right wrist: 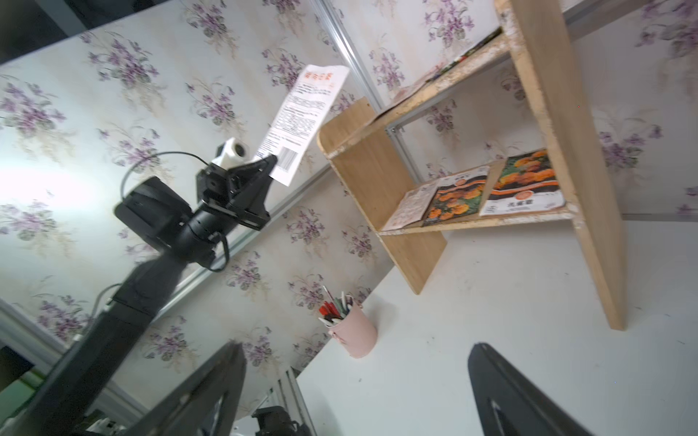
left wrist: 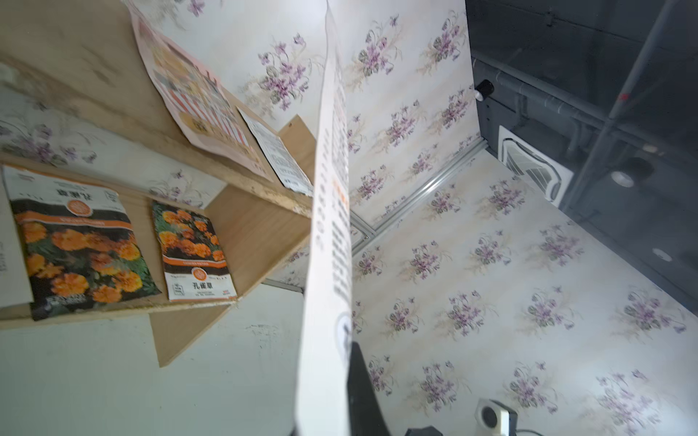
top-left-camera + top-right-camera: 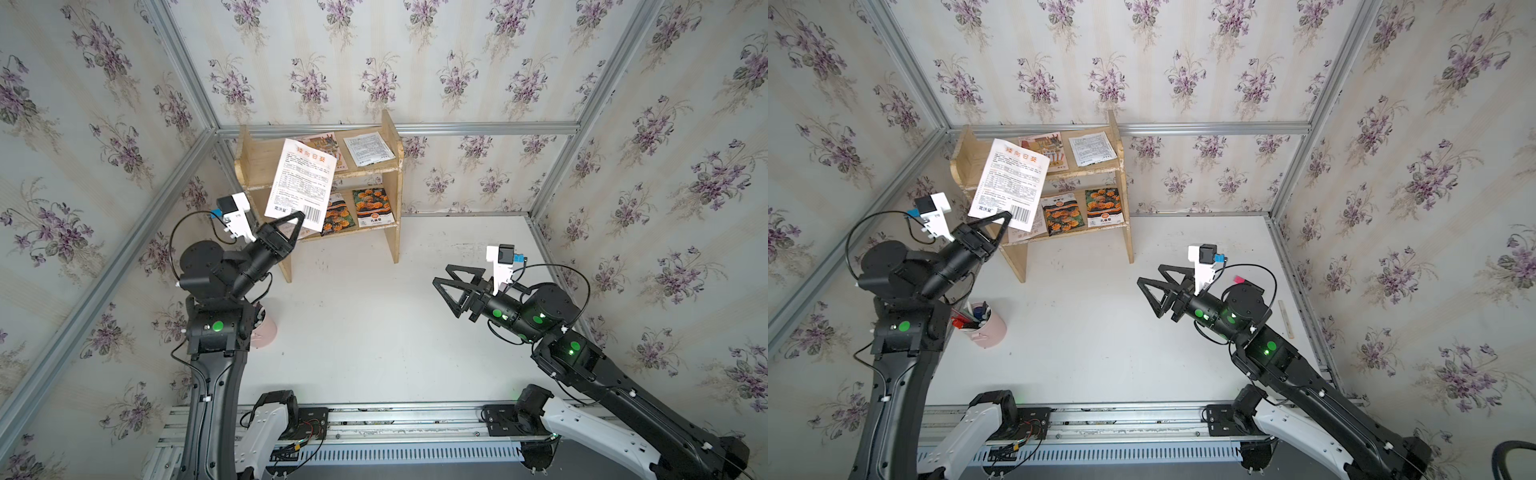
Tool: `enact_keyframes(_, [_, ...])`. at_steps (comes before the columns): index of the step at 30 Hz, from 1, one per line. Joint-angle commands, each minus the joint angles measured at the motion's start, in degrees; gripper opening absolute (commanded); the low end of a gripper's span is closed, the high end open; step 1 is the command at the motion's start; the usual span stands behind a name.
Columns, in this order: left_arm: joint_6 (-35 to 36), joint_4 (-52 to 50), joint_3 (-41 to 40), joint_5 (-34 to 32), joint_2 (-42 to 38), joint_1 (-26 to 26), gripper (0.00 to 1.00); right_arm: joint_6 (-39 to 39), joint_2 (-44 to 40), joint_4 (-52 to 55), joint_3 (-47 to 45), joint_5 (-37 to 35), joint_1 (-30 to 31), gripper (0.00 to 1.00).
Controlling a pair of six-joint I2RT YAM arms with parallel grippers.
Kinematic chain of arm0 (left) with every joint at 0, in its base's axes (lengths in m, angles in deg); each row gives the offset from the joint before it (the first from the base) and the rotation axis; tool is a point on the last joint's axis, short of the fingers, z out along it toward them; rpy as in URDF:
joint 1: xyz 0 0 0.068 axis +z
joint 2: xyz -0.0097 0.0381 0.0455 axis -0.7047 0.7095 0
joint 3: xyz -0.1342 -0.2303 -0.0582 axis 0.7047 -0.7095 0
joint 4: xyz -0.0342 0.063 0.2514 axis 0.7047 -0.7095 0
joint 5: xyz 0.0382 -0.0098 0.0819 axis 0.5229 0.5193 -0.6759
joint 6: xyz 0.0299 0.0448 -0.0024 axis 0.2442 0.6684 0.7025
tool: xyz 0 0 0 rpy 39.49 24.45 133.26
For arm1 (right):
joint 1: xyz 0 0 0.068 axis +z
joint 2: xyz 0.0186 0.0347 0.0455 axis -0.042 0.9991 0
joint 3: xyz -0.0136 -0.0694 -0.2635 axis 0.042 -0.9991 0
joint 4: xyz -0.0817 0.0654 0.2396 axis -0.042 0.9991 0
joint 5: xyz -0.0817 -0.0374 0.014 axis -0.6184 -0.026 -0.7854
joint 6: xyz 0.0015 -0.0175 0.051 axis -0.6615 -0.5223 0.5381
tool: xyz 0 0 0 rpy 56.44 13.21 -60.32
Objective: Take the seed bag off the shelf
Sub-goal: Pick up the seed packet from the shelf.
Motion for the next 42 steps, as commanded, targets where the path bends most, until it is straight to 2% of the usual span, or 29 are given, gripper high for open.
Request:
enact_keyframes(1, [-1.24, 9.27, -4.17, -1.86, -4.17, -4.48, 0.0, 5.18, 2.46, -10.28, 1.05, 6.78, 0.03, 0.95])
enact_keyframes(7, [-0.26, 12.95, -9.48, -6.98, -7.21, -14.74, 0.0, 6.97, 6.15, -13.5, 3.58, 9.54, 0.32, 0.93])
enact_keyframes(11, [0.23, 18.95, -12.24, -9.57, -5.19, -22.45, 0.0, 7.34, 8.14, -14.89, 5.01, 10.52, 0.82, 0.91])
enact_keyframes(17, [5.39, 21.96, -12.44, -14.85, -0.83, -34.35, 0.0, 6.73, 11.12, -15.27, 7.06, 9.92, 0.94, 0.87])
enact_keyframes(22, [6.22, 24.82, -12.7, -16.16, 1.8, -39.02, 0.0, 4.53, 11.96, -13.47, 7.42, 5.73, 0.94, 0.83])
enact_keyframes(25, [6.13, 26.41, -12.63, -16.38, 3.4, -41.18, 0.0, 3.93, 12.8, -14.33, 8.01, 5.62, 0.94, 0.8])
enact_keyframes(30, [7.23, 26.71, -12.84, -18.0, 3.91, -43.51, 0.0, 2.79, 13.79, -13.45, 9.87, 3.97, 0.94, 0.6])
enact_keyframes(32, [7.15, 27.11, -13.15, -18.37, 3.91, -43.85, 0.0, 2.03, 13.77, -13.01, 10.44, 3.11, 0.94, 0.57])
enact_keyframes(34, [7.14, 27.69, -13.24, -18.28, 4.21, -44.24, 0.0, 1.71, 13.56, -12.95, 10.58, 1.98, 0.94, 0.49])
enact_keyframes(39, [6.79, 28.39, -13.23, -18.37, 5.43, -45.1, 0.0, 1.62, 13.71, -12.75, 11.1, 1.17, 0.94, 0.21])
enact_keyframes(42, [6.62, 28.92, -13.3, -18.52, 6.08, -45.56, 0.0, 1.62, 13.47, -12.72, 11.11, 0.86, 0.94, 0.11])
